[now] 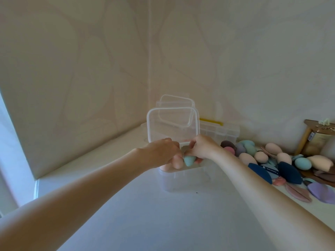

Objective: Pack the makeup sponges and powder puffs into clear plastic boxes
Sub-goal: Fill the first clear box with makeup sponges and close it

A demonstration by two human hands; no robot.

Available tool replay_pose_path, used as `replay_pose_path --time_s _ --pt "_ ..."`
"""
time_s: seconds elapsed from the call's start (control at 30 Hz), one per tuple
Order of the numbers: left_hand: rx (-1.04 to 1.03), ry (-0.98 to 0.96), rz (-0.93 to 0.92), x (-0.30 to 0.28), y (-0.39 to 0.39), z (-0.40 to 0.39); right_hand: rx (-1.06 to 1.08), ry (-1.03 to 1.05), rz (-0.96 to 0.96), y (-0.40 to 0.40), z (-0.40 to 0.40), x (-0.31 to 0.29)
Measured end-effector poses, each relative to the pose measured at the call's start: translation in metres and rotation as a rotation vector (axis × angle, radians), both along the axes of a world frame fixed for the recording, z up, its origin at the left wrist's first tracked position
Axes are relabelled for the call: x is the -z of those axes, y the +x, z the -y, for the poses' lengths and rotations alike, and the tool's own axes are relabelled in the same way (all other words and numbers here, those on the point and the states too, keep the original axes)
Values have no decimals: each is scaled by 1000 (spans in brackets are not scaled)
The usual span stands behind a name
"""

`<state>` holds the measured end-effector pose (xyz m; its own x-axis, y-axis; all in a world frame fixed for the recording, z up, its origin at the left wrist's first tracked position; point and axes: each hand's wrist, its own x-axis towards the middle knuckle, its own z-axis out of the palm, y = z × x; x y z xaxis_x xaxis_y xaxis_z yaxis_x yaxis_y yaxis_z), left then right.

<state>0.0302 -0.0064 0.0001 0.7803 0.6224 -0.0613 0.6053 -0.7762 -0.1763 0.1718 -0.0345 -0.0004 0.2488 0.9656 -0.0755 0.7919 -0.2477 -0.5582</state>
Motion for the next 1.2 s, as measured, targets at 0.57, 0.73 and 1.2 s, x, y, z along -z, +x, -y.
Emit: replay_pose_path --time_s 0.57,0.73,1.2 --pt "-34 -10 56 0 -1 -1 -17 52 233 -2 -2 18" --pt "85 60 110 7 -2 -10 -26 44 440 -4 -5 26" --pt "48 43 274 21 27 -15 219 320 78 33 -3 -19"
